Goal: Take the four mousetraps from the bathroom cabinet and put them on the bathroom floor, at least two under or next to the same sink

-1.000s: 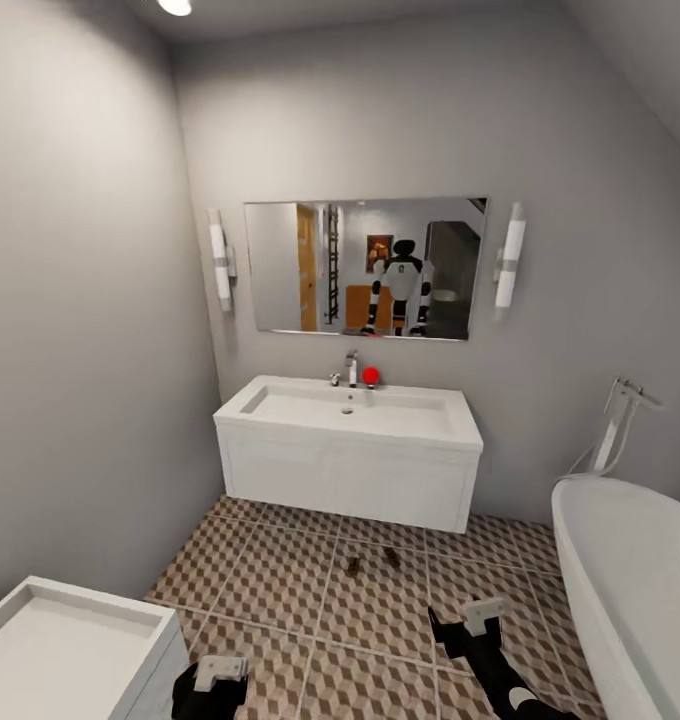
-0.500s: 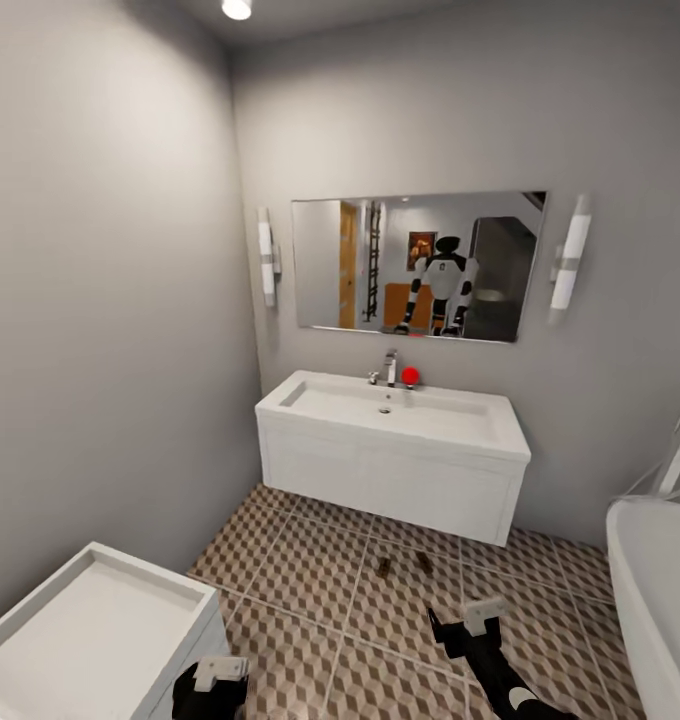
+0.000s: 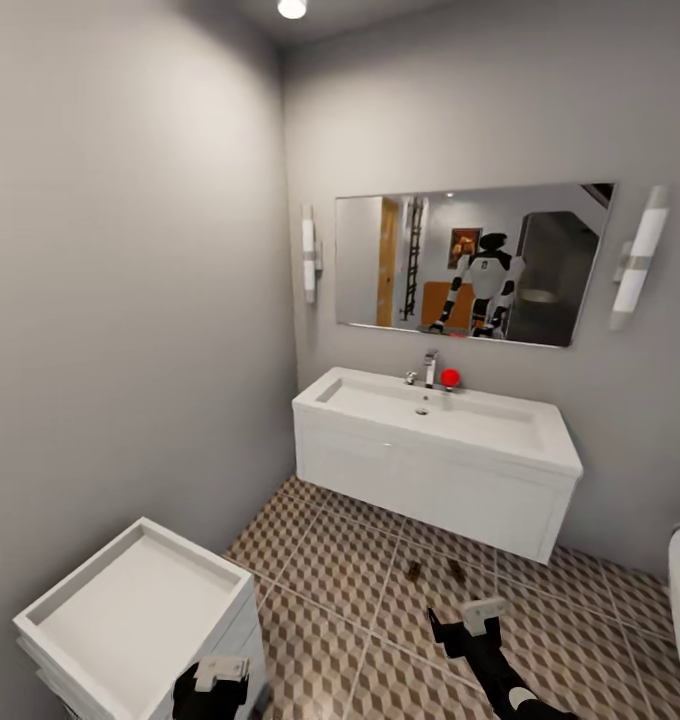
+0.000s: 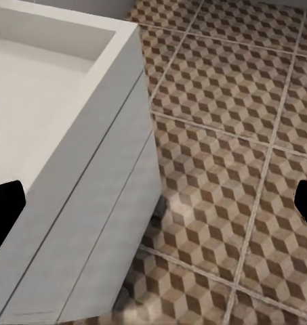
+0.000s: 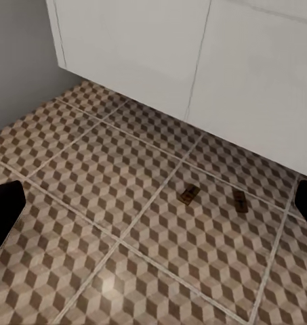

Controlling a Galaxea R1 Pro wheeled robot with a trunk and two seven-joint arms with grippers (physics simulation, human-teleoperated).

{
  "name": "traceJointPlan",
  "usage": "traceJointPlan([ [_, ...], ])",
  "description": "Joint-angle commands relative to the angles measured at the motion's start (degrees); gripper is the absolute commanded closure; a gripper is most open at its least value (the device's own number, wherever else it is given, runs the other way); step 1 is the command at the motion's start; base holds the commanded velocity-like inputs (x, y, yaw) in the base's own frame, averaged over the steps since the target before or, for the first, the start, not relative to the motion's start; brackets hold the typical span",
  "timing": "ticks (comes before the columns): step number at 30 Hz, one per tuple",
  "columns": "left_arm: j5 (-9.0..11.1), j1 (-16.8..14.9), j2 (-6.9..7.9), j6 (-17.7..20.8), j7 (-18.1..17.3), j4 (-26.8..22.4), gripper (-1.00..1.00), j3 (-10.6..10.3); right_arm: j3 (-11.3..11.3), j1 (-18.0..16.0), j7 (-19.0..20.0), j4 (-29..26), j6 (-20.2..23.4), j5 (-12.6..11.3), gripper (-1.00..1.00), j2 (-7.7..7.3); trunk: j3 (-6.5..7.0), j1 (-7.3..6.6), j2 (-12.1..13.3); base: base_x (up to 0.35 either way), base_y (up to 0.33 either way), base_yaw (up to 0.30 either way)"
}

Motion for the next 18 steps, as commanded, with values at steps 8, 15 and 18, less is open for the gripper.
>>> traceJointPlan([
  [8, 0.27, -0.08, -0.09, -0.32, 0.18, 0.25, -1.00, -0.49, 0.17, -0.01, 0.01, 0.03, -0.16, 0.09, -1.00, 0.04, -0.30, 0.02, -0.05, 0.000, 0.000, 0.244],
  [15, 0.27, -0.08, -0.12, -0.32, 0.14, 0.25, -1.00, -0.50, 0.17, -0.01, 0.01, 0.03, -0.16, 0.09, -1.00, 0.07, -0.55, 0.02, -0.05, 0.000, 0.000, 0.244],
  [18, 0.27, -0.08, -0.15, -0.32, 0.14, 0.25, -1.00, -0.49, 0.17, -0.01, 0.01, 0.03, -0.16, 0.09, -1.00, 0.19, -0.66, 0.02, -0.05, 0.000, 0.000, 0.243],
])
